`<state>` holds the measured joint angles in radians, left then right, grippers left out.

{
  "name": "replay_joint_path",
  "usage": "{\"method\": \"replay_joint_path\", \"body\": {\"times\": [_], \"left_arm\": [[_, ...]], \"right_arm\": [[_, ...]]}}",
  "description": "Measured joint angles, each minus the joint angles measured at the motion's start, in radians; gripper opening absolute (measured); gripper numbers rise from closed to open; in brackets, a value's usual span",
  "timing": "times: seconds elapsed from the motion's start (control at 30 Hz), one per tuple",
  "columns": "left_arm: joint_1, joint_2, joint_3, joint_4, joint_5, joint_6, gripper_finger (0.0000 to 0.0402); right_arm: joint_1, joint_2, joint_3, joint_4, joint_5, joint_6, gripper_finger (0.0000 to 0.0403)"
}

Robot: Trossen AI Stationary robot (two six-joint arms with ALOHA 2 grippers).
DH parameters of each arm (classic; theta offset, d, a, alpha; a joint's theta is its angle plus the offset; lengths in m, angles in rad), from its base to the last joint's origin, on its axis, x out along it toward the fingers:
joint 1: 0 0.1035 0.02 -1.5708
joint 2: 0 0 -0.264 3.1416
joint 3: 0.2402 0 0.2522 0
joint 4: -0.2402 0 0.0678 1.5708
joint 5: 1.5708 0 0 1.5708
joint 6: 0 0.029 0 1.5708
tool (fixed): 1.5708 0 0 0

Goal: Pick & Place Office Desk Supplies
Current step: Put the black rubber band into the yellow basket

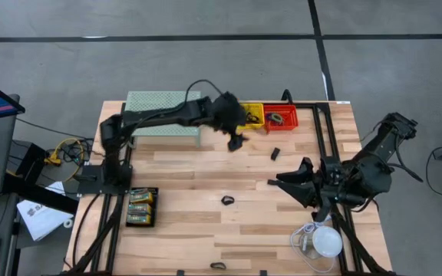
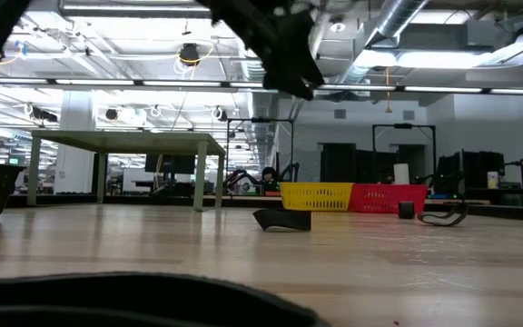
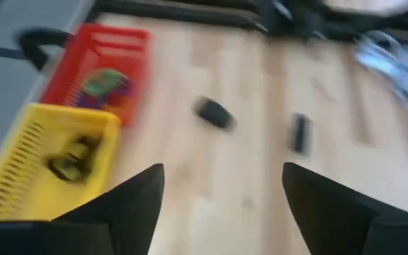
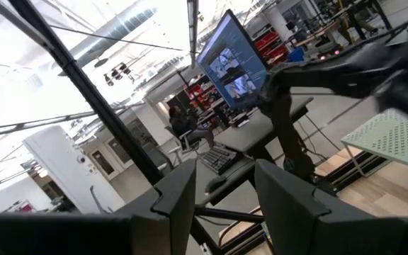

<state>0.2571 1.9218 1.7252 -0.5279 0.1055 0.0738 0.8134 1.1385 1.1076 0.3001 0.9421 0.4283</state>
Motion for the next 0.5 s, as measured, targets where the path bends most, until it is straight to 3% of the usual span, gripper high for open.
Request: {"method": "replay_joint_path", "body": {"times": [0.27,0.5], "left_arm": [[-0.198,-0.169,-0.215,-0.012,0.000,-0.049,0.0286],[-0.376,-0.189,-0.371,0.017,-0.089,-0.142,0.0282]], "right_arm": [[0.025,0.000,0.000,0.000,-0.006,-0.011,0.0143],[0.051,0.000,0.000,0.000,-0.006,-0.019,0.0143]]}}
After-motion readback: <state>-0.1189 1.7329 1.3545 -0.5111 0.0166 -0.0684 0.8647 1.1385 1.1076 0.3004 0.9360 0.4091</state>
